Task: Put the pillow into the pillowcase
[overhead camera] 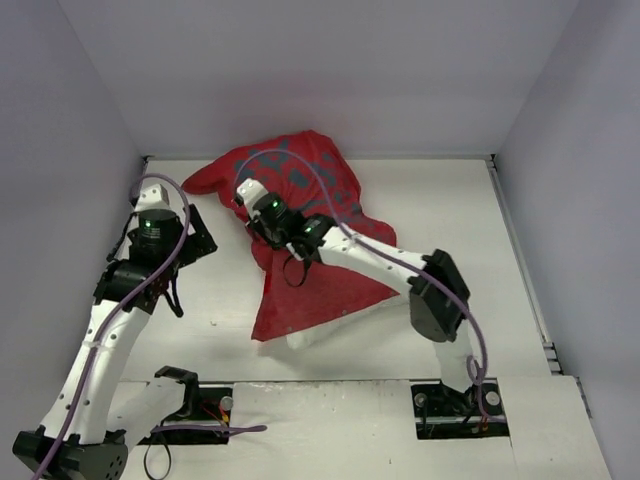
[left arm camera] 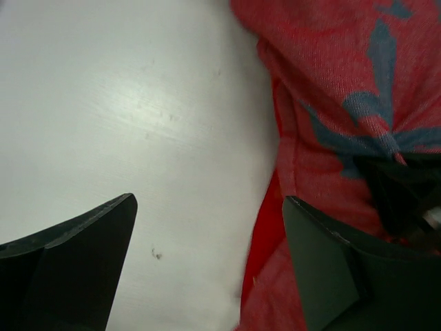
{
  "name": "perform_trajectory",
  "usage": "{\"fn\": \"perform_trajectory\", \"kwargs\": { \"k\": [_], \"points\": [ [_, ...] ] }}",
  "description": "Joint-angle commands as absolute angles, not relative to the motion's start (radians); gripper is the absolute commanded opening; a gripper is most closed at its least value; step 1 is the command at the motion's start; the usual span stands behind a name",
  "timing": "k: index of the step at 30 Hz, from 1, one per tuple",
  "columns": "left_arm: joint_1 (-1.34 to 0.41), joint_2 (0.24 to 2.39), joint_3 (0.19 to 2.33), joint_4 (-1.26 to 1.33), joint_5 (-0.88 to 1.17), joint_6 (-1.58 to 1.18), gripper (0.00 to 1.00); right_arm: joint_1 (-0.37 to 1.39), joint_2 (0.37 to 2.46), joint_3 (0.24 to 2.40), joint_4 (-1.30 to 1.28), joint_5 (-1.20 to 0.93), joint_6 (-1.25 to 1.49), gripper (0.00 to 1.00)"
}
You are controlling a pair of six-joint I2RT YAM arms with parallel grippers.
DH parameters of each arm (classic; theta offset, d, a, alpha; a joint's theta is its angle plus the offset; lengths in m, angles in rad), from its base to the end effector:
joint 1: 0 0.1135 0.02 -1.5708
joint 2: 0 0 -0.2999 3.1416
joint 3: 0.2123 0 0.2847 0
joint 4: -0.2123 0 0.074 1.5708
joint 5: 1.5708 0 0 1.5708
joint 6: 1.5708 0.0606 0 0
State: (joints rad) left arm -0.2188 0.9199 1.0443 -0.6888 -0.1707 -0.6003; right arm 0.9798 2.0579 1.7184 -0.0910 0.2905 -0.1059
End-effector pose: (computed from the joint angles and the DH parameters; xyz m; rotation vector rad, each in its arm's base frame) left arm 0.2170 -0.0377 0.3746 -0.5043 2.0806 -0.3009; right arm 0.3280 0.4577 0.2873 -0.8655 1.7948 0.2753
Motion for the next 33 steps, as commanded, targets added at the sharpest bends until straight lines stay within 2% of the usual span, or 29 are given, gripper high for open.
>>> {"fn": "perform_trajectory", "kwargs": {
  "k": [1,2,6,8,9,10,12,13,14,16,17,19,22,27,33],
  "points": [
    [-0.219,0.879,1.198,-0.646,-0.235,-0.551,0.83,0.977,1.785,1.854,-0.058,-0.212,-0.045,0.00],
    [-0.218,0.877,1.256,-0.646,-0.238,-0.526,0.83,0.936,1.766,1.882,-0.054,-0.344,-0.011,0.00],
    [-0.219,0.903,1.405,-0.643,-0.207,-0.468,0.83,0.770,1.701,1.964,0.045,-0.558,0.193,0.00],
    [-0.219,0.934,1.451,-0.643,-0.166,-0.442,0.83,0.630,1.658,1.892,0.227,-0.656,0.410,0.00],
    [-0.219,0.945,1.486,-0.646,-0.150,-0.434,0.83,0.585,1.649,1.891,0.285,-0.675,0.411,0.00],
    [-0.219,0.969,1.497,-0.646,-0.111,-0.419,0.83,0.545,1.654,1.823,0.328,-0.684,0.566,0.00],
    [-0.221,0.998,1.505,-0.644,-0.062,-0.423,0.83,0.459,1.702,1.795,0.331,-0.730,0.619,0.00],
    [-0.221,1.008,1.503,-0.644,-0.043,-0.428,0.83,0.440,1.725,1.754,0.334,-0.754,0.650,0.03],
    [-0.221,1.017,1.499,-0.646,-0.025,-0.429,0.83,0.417,1.747,1.726,0.336,-0.767,0.661,0.08],
    [-0.219,1.044,1.474,-0.643,0.024,-0.448,0.83,0.397,1.828,1.675,0.336,-0.791,0.681,0.30],
    [-0.221,1.055,1.467,-0.643,0.047,-0.451,0.83,0.387,1.860,1.639,0.337,-0.799,0.683,0.51],
    [-0.219,1.098,1.450,-0.641,0.116,-0.471,0.83,0.359,1.956,1.614,0.339,-0.804,0.680,0.72],
    [-0.251,1.160,1.457,-0.640,0.182,-0.485,0.83,0.328,2.025,1.612,0.337,-0.789,0.646,0.85],
    [-0.474,1.279,1.534,-0.638,0.084,-0.436,0.83,0.224,2.003,1.666,0.330,-0.701,0.560,0.98],
    [-0.647,1.425,1.620,-0.629,0.046,-0.443,0.83,0.071,1.833,1.612,0.301,-0.646,0.436,1.00]
  ]
}}
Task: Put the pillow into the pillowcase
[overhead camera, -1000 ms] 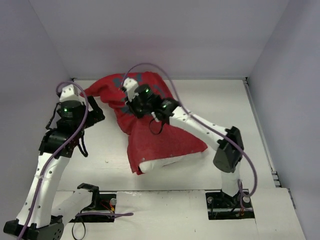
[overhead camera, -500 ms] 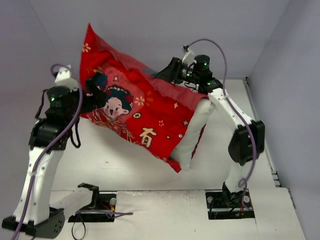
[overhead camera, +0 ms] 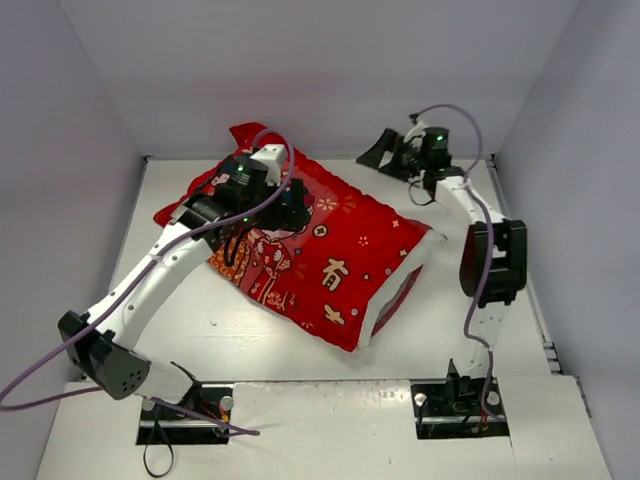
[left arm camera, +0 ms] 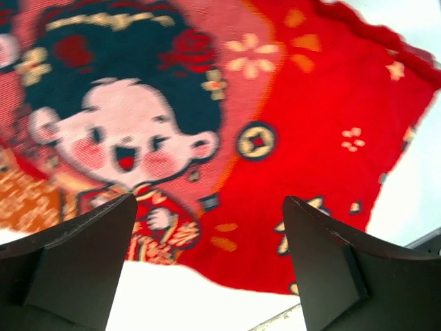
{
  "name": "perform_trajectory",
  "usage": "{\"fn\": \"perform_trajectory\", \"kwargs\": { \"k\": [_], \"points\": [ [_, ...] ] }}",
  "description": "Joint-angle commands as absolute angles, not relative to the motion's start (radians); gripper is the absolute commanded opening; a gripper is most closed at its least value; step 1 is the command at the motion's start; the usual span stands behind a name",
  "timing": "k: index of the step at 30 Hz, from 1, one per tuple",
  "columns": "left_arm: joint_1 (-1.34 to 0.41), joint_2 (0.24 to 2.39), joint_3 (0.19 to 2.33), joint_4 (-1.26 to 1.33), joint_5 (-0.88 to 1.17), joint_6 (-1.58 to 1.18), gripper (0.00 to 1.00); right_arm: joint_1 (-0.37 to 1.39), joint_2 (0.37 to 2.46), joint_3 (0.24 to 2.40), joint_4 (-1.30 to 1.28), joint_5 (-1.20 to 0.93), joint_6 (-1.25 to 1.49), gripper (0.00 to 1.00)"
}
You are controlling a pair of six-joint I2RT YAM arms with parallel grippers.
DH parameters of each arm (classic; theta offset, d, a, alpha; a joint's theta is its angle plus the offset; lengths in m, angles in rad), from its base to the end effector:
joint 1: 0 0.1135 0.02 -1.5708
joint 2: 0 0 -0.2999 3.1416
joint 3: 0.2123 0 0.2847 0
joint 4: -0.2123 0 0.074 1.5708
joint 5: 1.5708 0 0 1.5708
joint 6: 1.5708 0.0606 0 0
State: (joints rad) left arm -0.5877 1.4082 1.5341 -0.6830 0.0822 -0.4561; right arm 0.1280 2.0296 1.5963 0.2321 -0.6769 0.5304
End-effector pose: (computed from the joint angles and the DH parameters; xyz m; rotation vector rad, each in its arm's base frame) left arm 0.2919 -0.2005 0.4328 0.1954 2.1991 -0.6896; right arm 0.5400 0.1078 0.2957 -0.1457 1.8477 1.0636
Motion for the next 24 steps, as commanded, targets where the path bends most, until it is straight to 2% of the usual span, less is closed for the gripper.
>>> {"fn": "perform_trajectory", "kwargs": {
  "k": [1,5,9,11,12,15,16,18,24],
  "points": [
    [-0.670,1.442,1.647,-0.612,0.043,-0.442,0.83,0.054,1.769,1.589,0.292,-0.591,0.420,1.00],
    [-0.788,1.561,1.730,-0.592,0.022,-0.396,0.83,-0.012,1.622,1.473,0.136,-0.448,0.356,1.00],
    [-0.897,1.661,1.787,-0.591,0.015,-0.364,0.83,-0.037,1.386,1.207,0.049,-0.283,0.350,0.98],
    [-0.932,1.709,1.808,-0.592,0.009,-0.330,0.83,-0.044,1.310,1.116,0.028,-0.240,0.373,0.90],
    [-0.949,1.723,1.825,-0.592,-0.014,-0.318,0.83,-0.048,1.277,1.074,0.017,-0.232,0.383,0.77],
    [-1.012,1.770,1.838,-0.595,-0.058,-0.255,0.83,-0.051,1.143,0.933,0.005,-0.236,0.436,0.54],
    [-1.025,1.785,1.835,-0.594,-0.096,-0.246,0.83,-0.051,1.129,0.876,0.005,-0.250,0.457,0.51],
    [-1.052,1.796,1.824,-0.598,-0.126,-0.215,0.83,-0.051,1.095,0.824,-0.025,-0.302,0.475,0.50],
    [-1.089,1.813,1.805,-0.597,-0.176,-0.178,0.83,-0.051,1.054,0.698,-0.026,-0.353,0.500,0.55]
  ]
}}
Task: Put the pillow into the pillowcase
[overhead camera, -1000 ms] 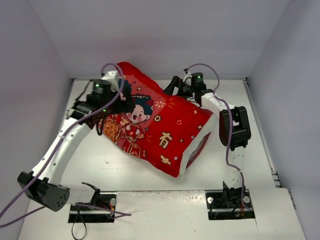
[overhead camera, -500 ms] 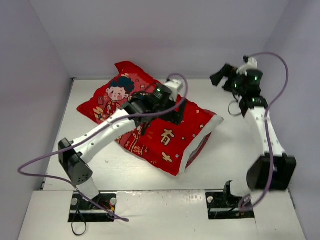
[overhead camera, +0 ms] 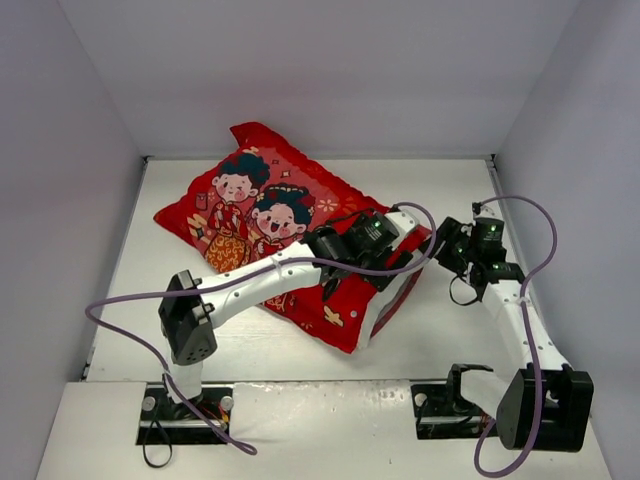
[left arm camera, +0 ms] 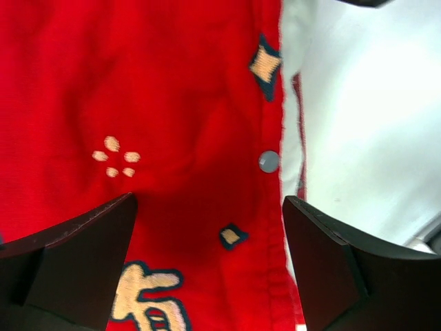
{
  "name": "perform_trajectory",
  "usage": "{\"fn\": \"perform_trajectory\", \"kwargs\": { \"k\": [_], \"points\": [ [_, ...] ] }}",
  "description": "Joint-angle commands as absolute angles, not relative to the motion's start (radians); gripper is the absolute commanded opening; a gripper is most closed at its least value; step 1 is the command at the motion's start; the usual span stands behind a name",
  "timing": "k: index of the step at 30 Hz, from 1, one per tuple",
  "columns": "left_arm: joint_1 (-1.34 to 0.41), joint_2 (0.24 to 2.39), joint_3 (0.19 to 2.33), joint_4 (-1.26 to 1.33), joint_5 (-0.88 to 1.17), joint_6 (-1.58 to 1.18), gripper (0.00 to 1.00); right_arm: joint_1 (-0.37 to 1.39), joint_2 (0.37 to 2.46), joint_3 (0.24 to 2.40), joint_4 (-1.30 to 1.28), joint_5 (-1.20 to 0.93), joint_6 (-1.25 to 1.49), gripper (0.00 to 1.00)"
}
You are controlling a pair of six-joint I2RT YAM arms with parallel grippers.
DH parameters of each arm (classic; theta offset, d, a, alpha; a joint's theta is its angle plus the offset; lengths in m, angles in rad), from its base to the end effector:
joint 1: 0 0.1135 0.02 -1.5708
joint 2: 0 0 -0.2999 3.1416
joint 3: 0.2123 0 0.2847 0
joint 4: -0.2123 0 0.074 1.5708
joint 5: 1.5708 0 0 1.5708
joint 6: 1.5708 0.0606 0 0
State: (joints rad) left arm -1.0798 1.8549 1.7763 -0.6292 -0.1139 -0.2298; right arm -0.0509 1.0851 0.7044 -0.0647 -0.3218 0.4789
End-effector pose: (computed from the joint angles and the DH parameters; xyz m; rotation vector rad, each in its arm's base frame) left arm 0.2363 -0.4273 0.3521 0.9069 2.1524 -0.5491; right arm 0.2799 0.0049 0.2744 0.3312 2.0153 0.5944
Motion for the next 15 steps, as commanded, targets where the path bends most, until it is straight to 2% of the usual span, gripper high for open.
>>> {"fn": "perform_trajectory", "kwargs": {
  "k": [1,11,12,14,15],
  "points": [
    [-1.095,1.825,1.804,-0.597,-0.202,-0.167,0.83,-0.051,1.061,0.695,-0.025,-0.356,0.494,0.55],
    [-1.106,1.884,1.801,-0.612,-0.238,-0.166,0.83,-0.025,1.178,0.738,0.038,-0.402,0.503,0.49],
    [-1.108,1.884,1.796,-0.612,-0.232,-0.164,0.83,-0.018,1.196,0.742,0.060,-0.409,0.509,0.47],
    [-1.106,1.888,1.792,-0.614,-0.245,-0.161,0.83,0.021,1.230,0.750,0.077,-0.422,0.528,0.33],
    [-1.106,1.894,1.790,-0.615,-0.271,-0.158,0.79,0.041,1.242,0.765,0.096,-0.422,0.532,0.27]
  ]
}}
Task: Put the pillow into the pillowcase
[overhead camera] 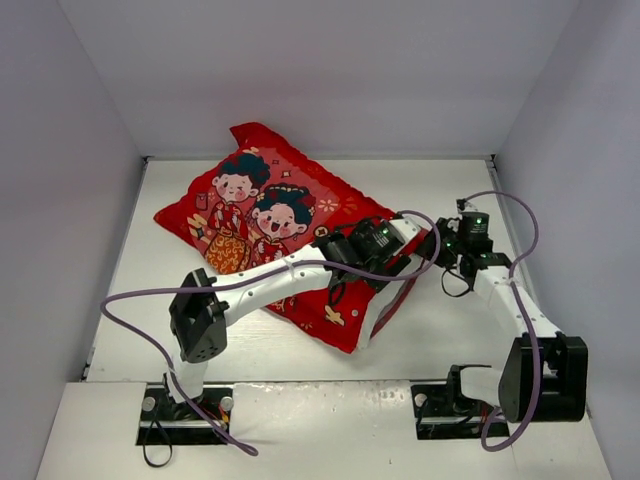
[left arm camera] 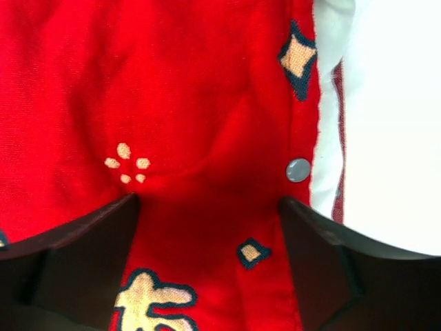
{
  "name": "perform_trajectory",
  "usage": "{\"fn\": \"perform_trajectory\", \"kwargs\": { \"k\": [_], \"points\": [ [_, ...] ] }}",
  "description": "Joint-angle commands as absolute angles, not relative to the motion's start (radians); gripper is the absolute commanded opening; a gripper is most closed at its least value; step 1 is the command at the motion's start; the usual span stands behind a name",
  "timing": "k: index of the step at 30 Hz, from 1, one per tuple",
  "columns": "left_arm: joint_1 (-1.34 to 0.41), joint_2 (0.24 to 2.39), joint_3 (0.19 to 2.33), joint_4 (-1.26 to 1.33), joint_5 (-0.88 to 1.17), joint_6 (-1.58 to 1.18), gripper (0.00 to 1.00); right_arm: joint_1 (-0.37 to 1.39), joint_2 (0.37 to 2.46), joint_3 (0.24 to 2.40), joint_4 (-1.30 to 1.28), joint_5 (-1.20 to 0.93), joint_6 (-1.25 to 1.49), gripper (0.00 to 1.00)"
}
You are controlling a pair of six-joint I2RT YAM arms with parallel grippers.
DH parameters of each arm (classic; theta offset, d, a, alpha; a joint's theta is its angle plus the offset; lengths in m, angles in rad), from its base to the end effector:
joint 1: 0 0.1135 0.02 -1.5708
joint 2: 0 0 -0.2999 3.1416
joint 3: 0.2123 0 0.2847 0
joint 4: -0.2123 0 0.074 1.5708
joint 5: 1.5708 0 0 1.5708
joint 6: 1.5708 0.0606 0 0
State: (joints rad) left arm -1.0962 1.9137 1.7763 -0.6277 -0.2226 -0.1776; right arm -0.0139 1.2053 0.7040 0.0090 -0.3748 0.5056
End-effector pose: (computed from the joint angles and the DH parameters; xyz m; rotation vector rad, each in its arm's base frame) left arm 0.2407 -0.4393 0.3251 0.9380 2.1480 -0.3830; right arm 0.3009 0.0180 0.2508 0.3067 2.0750 0.6869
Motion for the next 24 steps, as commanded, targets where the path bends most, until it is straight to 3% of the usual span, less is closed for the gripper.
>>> {"fn": "perform_trajectory", "kwargs": {
  "k": [1,3,4,7,13,19,20,23,24],
  "points": [
    [-1.103,1.896,1.792,-0.618,-0.285,-0.155,0.74,0.066,1.253,0.776,0.100,-0.414,0.541,0.14],
    [-1.097,1.887,1.790,-0.624,-0.319,-0.153,0.60,0.149,1.290,0.799,0.115,-0.376,0.551,0.05],
    [-1.088,1.879,1.786,-0.623,-0.352,-0.155,0.36,0.170,1.302,0.820,0.121,-0.371,0.566,0.00],
    [-1.069,1.853,1.778,-0.623,-0.354,-0.155,0.00,0.235,1.353,0.851,0.163,-0.373,0.586,0.00],
    [-1.035,1.835,1.805,-0.620,-0.308,-0.139,0.00,0.282,1.439,0.948,0.207,-0.391,0.584,0.00],
    [-0.986,1.832,1.887,-0.601,-0.057,-0.238,0.00,0.319,1.534,1.063,0.291,-0.456,0.569,0.01],
    [-0.986,1.832,1.899,-0.598,-0.043,-0.241,0.00,0.319,1.549,1.072,0.291,-0.454,0.558,0.03],
    [-0.982,1.832,1.956,-0.594,-0.072,-0.230,0.00,0.287,1.513,1.048,0.288,-0.391,0.500,0.24],
    [-0.976,1.835,1.966,-0.595,-0.090,-0.213,0.00,0.264,1.496,1.002,0.290,-0.396,0.506,0.37]
  ]
}}
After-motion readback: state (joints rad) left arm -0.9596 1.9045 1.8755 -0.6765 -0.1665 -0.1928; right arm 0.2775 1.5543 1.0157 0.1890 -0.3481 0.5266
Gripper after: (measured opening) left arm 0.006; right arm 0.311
